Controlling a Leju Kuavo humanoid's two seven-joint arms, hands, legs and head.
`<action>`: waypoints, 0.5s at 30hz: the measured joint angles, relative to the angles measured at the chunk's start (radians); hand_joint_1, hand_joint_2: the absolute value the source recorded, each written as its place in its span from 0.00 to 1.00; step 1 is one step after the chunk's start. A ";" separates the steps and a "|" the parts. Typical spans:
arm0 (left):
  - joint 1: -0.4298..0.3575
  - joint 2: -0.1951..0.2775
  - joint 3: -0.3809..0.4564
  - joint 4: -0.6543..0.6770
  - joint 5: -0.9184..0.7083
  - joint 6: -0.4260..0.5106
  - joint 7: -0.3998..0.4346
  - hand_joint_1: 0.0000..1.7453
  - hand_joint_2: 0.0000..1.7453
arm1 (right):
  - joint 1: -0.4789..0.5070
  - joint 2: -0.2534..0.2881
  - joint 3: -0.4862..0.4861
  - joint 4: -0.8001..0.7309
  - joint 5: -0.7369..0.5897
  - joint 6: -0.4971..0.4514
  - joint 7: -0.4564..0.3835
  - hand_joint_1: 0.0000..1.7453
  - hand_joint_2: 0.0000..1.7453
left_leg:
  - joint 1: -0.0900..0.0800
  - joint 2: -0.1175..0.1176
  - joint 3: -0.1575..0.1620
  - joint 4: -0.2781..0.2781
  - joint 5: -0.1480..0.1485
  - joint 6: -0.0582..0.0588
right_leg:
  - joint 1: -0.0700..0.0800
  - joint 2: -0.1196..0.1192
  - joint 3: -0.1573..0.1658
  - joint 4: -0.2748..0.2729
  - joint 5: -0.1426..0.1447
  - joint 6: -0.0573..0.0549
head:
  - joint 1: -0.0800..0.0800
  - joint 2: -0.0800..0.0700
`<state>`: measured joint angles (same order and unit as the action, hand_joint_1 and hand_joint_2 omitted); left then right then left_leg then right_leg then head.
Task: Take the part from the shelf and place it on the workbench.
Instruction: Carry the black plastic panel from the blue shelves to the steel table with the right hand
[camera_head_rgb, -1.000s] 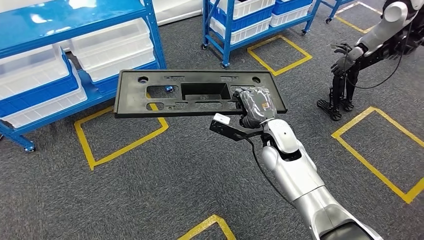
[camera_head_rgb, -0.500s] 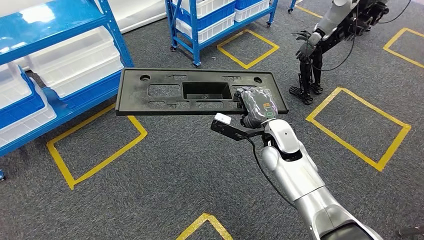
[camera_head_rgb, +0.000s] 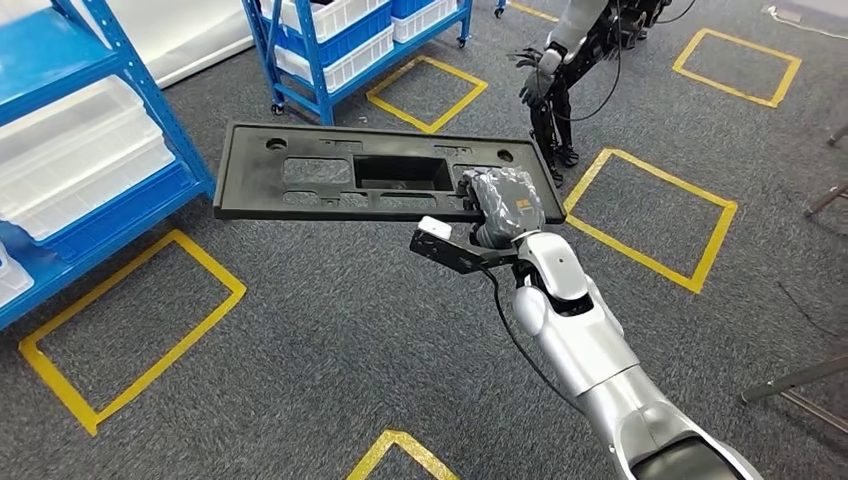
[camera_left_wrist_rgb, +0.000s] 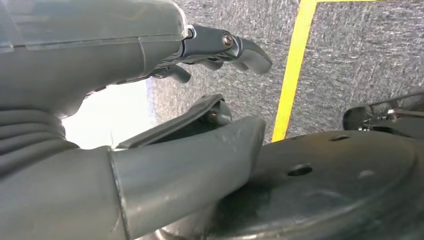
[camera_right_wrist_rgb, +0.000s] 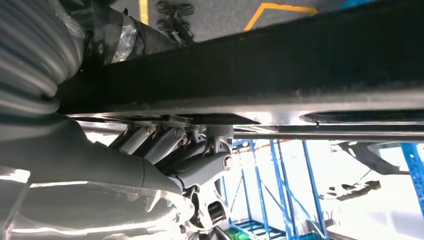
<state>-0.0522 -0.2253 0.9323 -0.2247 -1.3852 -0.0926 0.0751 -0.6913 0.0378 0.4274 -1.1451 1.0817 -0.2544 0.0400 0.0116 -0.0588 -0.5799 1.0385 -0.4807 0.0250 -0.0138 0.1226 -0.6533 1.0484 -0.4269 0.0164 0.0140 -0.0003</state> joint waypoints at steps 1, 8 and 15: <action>-0.001 -0.001 0.001 0.000 0.002 0.001 -0.001 0.00 1.00 | 0.000 -0.005 0.000 0.000 -0.006 0.001 -0.002 1.00 1.00 | 0.001 0.010 0.002 -0.005 0.005 0.008 | 0.002 -0.019 -0.006 0.011 -0.009 0.005 | 0.001 0.000; 0.002 0.000 0.020 0.000 0.018 0.005 -0.008 0.00 1.00 | -0.001 -0.017 0.001 -0.001 -0.030 0.021 -0.014 1.00 1.00 | -0.006 0.098 0.004 -0.014 0.007 0.025 | -0.001 -0.124 -0.103 0.230 -0.094 0.021 | 0.004 0.000; -0.004 0.000 0.042 0.000 0.044 0.005 -0.010 0.00 1.00 | -0.031 -0.017 0.011 0.002 -0.049 0.037 -0.029 1.00 1.00 | -0.019 0.156 0.017 -0.014 -0.009 0.001 | 0.017 -0.168 0.027 -0.016 -0.013 -0.016 | 0.004 0.000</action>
<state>-0.0564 -0.2255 0.9742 -0.2247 -1.3412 -0.0879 0.0649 -0.7225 0.0212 0.4385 -1.1434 1.0323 -0.2172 0.0110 -0.0071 0.0967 -0.5632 1.0241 -0.4900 0.0261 0.0032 -0.0449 -0.6267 1.0326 -0.4398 0.0001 0.0175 -0.0002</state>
